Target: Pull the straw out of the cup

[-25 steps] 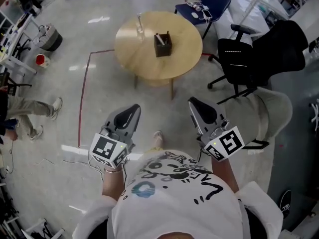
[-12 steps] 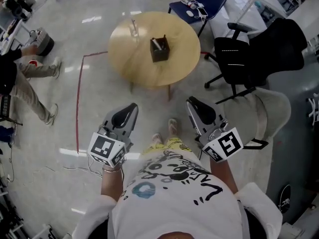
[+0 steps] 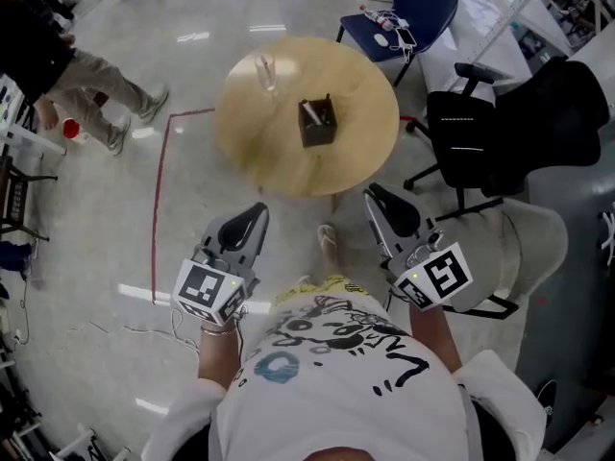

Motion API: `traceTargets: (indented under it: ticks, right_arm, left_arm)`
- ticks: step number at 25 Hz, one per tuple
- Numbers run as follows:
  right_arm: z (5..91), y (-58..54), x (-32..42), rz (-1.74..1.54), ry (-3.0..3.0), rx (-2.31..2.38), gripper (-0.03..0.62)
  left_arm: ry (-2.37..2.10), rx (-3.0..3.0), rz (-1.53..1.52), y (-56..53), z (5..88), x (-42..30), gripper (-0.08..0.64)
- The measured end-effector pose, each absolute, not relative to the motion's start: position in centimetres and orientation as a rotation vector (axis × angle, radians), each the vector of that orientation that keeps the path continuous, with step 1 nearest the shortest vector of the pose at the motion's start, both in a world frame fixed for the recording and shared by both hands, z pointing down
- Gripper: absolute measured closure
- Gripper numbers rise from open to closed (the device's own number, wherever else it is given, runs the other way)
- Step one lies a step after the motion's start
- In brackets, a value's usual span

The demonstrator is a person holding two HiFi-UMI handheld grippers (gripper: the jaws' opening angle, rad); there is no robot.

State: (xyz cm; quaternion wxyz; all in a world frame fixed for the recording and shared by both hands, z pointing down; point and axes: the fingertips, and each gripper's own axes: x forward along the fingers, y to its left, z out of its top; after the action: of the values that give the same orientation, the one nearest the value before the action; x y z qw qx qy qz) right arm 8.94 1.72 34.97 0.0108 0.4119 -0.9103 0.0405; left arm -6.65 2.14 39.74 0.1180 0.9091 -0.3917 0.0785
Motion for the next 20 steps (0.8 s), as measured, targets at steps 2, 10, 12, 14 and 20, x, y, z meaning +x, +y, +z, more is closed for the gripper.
traceTargets:
  ticks: [2, 10, 12, 14, 20]
  right_arm:
    - [34.9, -0.7, 9.0, 0.126, -2.853, 1.263, 0.561]
    - [34.5, -8.5, 9.8, 0.081, -2.891, 1.137, 0.561]
    - [34.6, -10.2, 10.3, 0.074, -2.900, 1.107, 0.561]
    - [34.6, -11.9, 10.7, 0.069, -2.907, 1.075, 0.561]
    - [34.6, -15.6, 10.6, 0.013, -2.932, 0.934, 0.561]
  left_arm:
    - [-1.164, 2.650, 0.232, -0.1, 39.7, -6.5, 0.535]
    - [-1.270, 2.620, 0.212, -7.8, 39.4, -5.6, 0.535]
    - [-1.304, 2.611, 0.202, -9.5, 39.3, -5.3, 0.535]
    - [-1.335, 2.599, 0.199, -11.2, 39.2, -5.1, 0.535]
    - [-1.419, 2.567, 0.212, -14.8, 39.9, -4.7, 0.535]
